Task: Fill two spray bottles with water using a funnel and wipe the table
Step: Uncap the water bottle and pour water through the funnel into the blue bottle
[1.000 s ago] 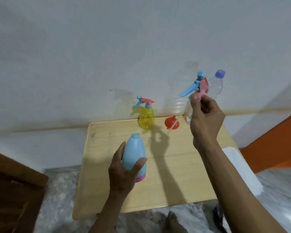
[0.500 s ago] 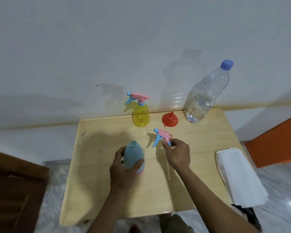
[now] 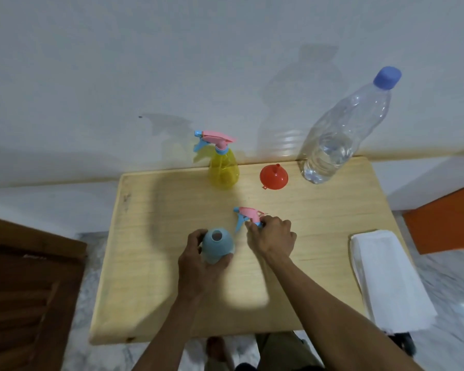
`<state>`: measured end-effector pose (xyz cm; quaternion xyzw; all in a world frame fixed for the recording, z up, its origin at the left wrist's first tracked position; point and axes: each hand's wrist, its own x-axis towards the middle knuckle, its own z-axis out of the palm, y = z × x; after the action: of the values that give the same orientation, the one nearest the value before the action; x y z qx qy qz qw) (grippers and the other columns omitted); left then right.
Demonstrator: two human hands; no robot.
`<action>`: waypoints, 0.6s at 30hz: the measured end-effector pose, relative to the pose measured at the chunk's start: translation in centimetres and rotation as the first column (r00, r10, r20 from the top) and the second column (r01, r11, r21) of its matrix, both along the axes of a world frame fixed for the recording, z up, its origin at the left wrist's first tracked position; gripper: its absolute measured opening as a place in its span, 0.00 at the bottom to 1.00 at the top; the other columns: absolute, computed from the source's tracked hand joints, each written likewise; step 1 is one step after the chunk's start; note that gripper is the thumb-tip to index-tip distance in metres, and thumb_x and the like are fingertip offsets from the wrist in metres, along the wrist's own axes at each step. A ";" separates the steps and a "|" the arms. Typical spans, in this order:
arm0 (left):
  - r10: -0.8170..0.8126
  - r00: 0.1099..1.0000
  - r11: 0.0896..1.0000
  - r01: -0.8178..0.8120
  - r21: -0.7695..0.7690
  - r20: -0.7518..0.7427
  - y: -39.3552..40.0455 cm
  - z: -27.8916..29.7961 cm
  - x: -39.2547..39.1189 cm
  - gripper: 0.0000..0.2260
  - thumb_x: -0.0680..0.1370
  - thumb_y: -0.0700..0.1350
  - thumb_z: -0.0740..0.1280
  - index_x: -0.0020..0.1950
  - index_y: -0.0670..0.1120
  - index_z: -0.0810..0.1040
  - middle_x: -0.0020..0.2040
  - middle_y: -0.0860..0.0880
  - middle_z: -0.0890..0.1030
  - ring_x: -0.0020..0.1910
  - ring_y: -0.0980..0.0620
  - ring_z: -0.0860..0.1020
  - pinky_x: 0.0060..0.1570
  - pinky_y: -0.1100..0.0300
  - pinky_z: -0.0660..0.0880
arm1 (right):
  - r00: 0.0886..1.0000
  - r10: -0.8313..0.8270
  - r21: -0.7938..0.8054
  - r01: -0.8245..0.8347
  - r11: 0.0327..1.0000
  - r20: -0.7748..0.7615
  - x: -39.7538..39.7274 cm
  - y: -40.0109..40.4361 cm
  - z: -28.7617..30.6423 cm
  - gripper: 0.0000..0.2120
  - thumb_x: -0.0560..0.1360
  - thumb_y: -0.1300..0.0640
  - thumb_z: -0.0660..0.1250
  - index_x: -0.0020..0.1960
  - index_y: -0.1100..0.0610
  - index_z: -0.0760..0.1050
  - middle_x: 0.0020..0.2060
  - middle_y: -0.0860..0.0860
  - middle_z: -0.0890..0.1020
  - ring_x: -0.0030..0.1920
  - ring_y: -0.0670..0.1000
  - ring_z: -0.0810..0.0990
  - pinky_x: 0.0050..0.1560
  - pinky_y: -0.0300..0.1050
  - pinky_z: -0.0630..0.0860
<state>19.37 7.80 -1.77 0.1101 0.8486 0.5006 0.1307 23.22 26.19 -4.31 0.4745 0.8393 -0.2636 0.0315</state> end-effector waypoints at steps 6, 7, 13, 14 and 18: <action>-0.021 1.000 1.000 0.021 -0.017 0.004 -0.2 0.0 0.1 0.31 0.62 0.44 0.84 0.59 0.54 0.73 0.56 0.62 0.79 0.57 0.60 0.78 0.57 0.52 0.80 | 1.000 -0.001 0.025 0.001 1.000 0.006 -0.2 -0.2 -0.2 0.19 0.76 0.37 0.64 0.52 0.51 0.81 0.51 0.51 0.83 0.59 0.56 0.74 0.54 0.52 0.68; -0.023 1.000 1.000 0.023 -0.019 0.004 -0.2 0.0 0.1 0.31 0.62 0.44 0.84 0.59 0.55 0.73 0.56 0.62 0.79 0.57 0.60 0.78 0.57 0.52 0.80 | 1.000 -0.002 0.029 0.002 1.000 0.008 -0.2 -0.2 -0.2 0.19 0.76 0.37 0.64 0.53 0.51 0.81 0.51 0.51 0.83 0.59 0.56 0.74 0.54 0.52 0.68; -0.053 0.998 0.998 0.053 -0.022 -0.015 -0.3 0.1 -0.1 0.31 0.62 0.45 0.84 0.59 0.54 0.72 0.56 0.61 0.78 0.56 0.54 0.79 0.56 0.51 0.80 | 1.000 0.012 0.031 -0.013 0.999 0.023 -0.2 -0.3 0.1 0.21 0.77 0.36 0.64 0.55 0.52 0.80 0.51 0.51 0.83 0.59 0.56 0.74 0.53 0.52 0.67; -0.056 0.998 0.998 0.056 -0.022 -0.016 -0.3 0.1 -0.1 0.31 0.62 0.45 0.84 0.59 0.53 0.72 0.57 0.60 0.78 0.57 0.53 0.79 0.56 0.51 0.80 | 0.999 0.017 0.033 -0.018 0.999 0.027 -0.1 -0.4 0.2 0.21 0.77 0.36 0.63 0.54 0.52 0.80 0.51 0.51 0.83 0.59 0.56 0.74 0.53 0.52 0.67; -0.062 0.998 0.998 0.062 -0.016 -0.016 -0.3 0.2 0.0 0.31 0.63 0.45 0.84 0.60 0.52 0.72 0.57 0.59 0.78 0.57 0.53 0.79 0.57 0.51 0.80 | 0.999 0.027 0.035 -0.028 0.999 0.020 0.0 -0.5 0.3 0.22 0.77 0.35 0.63 0.55 0.53 0.81 0.51 0.51 0.83 0.59 0.55 0.74 0.54 0.52 0.67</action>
<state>19.33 7.47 -1.53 0.1397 0.8496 0.4889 0.1399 23.20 25.73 -3.97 0.4661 0.8499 -0.2435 0.0349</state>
